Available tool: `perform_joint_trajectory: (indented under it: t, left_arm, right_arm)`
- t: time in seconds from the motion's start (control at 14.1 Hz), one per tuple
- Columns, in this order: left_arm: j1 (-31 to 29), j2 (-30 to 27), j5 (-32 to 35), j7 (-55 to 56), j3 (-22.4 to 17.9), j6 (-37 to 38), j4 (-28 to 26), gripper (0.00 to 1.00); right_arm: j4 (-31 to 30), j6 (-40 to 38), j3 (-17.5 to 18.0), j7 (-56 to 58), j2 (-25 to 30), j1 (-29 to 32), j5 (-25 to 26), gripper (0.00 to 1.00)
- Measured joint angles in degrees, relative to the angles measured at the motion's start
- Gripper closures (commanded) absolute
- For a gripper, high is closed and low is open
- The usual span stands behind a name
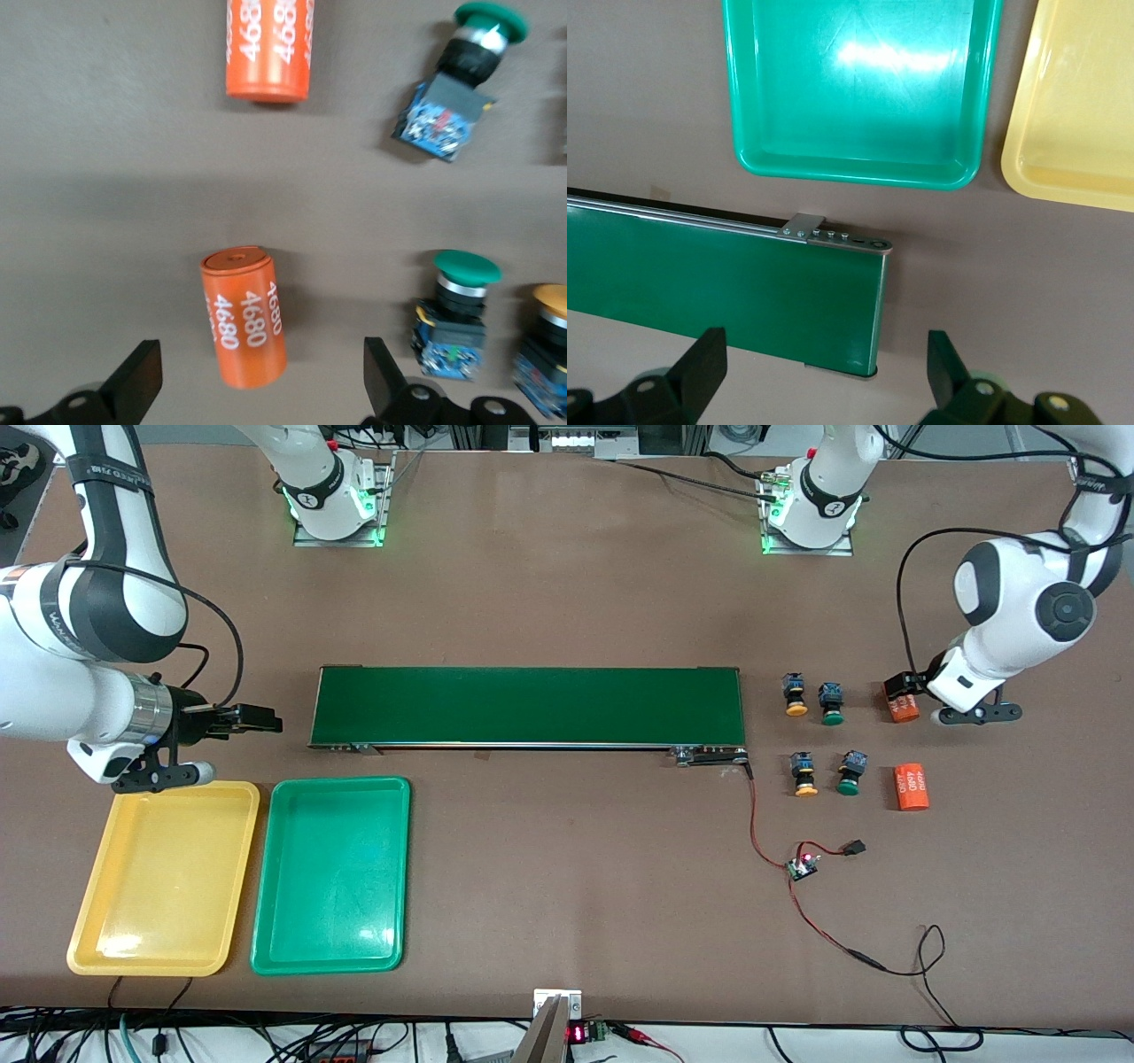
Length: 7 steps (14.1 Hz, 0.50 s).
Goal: Sort buttons by color to trays
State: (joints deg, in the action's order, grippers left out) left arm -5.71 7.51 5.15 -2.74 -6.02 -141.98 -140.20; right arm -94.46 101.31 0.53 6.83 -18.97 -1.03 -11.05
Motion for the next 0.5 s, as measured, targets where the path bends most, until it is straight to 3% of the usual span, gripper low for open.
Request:
perform_joint_trajectory:
  t: [0.21,0.35,0.5]
  left_arm:
    - [0.0,3.5,0.0,-0.1,-1.1,-6.1,-2.1,0.02]
    - [0.0,5.0,0.0,-0.5,-1.6,-8.4,-2.2,0.27]
    - [0.0,6.8,0.0,-1.2,-1.7,-9.8,-2.2,0.61]
  right_arm:
    - [0.0,0.0,0.0,0.0,0.0,0.0,-2.0,0.00]
    - [0.0,0.0,0.0,0.0,0.0,0.0,-2.1,0.00]
    - [0.0,0.0,0.1,0.0,0.0,0.0,-2.1,0.00]
